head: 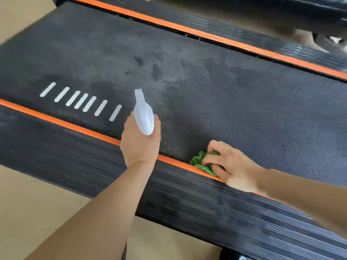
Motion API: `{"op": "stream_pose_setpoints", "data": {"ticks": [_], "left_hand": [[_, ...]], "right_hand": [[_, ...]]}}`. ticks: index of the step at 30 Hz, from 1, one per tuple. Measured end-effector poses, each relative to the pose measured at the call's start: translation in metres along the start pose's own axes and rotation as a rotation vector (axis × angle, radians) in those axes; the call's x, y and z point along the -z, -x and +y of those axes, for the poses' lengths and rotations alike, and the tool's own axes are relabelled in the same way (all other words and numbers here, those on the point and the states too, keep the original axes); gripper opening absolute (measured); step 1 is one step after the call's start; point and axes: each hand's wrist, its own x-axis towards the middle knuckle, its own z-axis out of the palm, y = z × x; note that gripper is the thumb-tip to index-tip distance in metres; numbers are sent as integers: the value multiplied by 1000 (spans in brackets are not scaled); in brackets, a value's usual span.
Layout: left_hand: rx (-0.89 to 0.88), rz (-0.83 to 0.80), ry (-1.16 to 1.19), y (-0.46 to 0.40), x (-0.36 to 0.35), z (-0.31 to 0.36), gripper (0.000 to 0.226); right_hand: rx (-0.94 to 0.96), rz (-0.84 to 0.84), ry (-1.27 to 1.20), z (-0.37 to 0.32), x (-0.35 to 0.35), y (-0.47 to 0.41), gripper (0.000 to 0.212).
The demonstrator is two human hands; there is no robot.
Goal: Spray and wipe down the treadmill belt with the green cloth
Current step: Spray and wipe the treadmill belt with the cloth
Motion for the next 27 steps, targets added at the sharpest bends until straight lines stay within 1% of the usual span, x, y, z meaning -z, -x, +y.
{"op": "stream_pose_setpoints", "data": {"ticks": [2,3,4,6,7,8,9,11,12,16,18,20,23,27], "left_hand": [[2,-61,29,-6,9,4,28],[14,-101,39,-10,16,10,25],[24,-147,37,-14,21,17,25],[20,-245,1,-22,35,31,34],[10,-286,-19,-25,42,37,40],[2,-327,-35,-29,48,40,44],[8,-374,-55,-31,55,42,42],[48,-490,-98,-31,69,44,26],[68,-561,-122,-31,75,42,23],[132,-825,-300,-22,98,32,22],[165,-900,-363,-16,102,27,20],[193,-902,-390,-11,100,24,23],[228,-866,-354,-7,93,22,33],[216,-834,-327,-1,81,21,35]], "right_hand": [[-3,60,70,11,4,8,30],[-79,144,74,16,5,8,30],[-227,264,38,20,5,4,29],[-629,520,-132,23,1,-15,26],[-789,580,-200,21,-2,-27,26],[-885,584,-186,18,-7,-37,28],[-923,557,-123,14,-12,-44,31],[-938,495,4,8,-20,-52,37],[-939,477,45,6,-22,-54,40],[-941,413,137,10,-19,-57,45],[-962,357,151,9,-17,-60,49],[-974,297,169,9,-13,-63,53],[-986,215,224,8,-9,-66,55],[-992,181,267,4,-8,-68,53]]}}
